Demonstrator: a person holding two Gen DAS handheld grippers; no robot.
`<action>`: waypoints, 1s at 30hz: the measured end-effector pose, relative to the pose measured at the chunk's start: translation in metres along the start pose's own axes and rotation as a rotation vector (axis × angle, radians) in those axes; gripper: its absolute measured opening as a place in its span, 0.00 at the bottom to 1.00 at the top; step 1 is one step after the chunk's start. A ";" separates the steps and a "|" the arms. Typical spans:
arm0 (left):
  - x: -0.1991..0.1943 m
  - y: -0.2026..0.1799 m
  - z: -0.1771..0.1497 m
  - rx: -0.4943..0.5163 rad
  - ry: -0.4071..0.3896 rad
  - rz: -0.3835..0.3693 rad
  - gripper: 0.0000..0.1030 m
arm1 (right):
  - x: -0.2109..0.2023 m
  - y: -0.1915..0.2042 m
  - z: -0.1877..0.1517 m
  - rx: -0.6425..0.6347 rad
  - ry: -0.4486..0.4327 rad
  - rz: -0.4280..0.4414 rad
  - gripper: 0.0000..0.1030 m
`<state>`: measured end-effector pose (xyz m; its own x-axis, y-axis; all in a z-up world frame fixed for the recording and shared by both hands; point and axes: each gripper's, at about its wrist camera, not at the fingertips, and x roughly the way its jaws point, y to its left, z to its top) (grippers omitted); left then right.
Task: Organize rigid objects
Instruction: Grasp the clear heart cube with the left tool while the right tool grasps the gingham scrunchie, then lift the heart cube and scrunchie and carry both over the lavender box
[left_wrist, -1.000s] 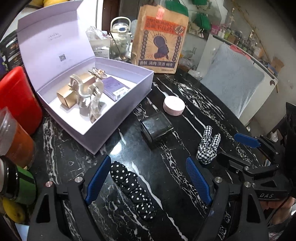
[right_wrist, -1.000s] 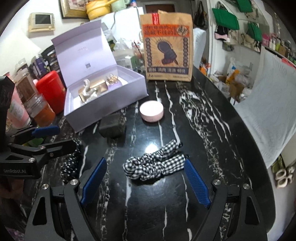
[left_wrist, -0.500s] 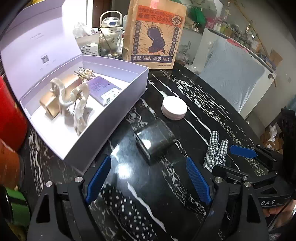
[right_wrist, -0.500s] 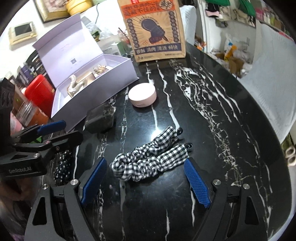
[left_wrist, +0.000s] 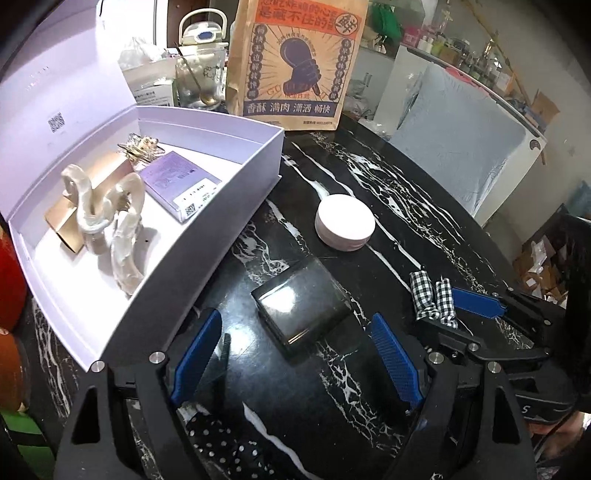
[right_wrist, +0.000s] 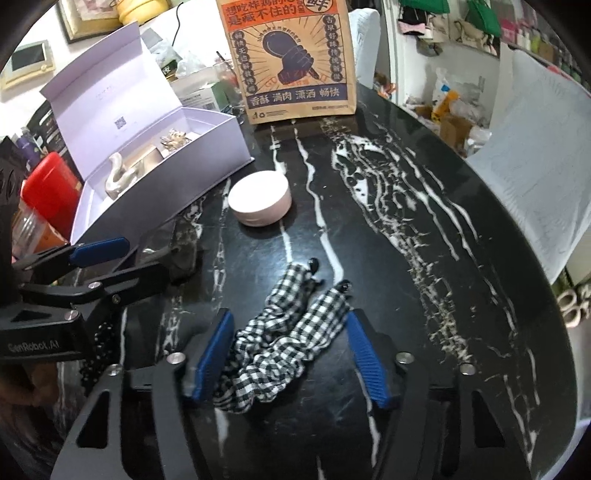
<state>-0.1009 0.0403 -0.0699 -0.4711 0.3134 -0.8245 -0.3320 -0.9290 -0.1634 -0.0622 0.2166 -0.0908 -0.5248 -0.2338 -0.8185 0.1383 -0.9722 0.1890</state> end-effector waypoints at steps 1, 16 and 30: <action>0.002 0.000 0.000 -0.003 0.003 -0.003 0.81 | 0.000 -0.001 0.000 -0.002 -0.001 0.000 0.55; 0.022 -0.008 0.008 -0.011 0.028 0.040 0.62 | -0.007 -0.012 -0.007 -0.016 0.003 0.003 0.41; 0.008 -0.010 -0.003 -0.034 0.020 0.045 0.57 | -0.016 -0.009 -0.013 -0.051 -0.014 0.010 0.26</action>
<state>-0.0986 0.0520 -0.0769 -0.4682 0.2675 -0.8421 -0.2829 -0.9483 -0.1439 -0.0441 0.2296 -0.0864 -0.5345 -0.2438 -0.8092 0.1862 -0.9679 0.1685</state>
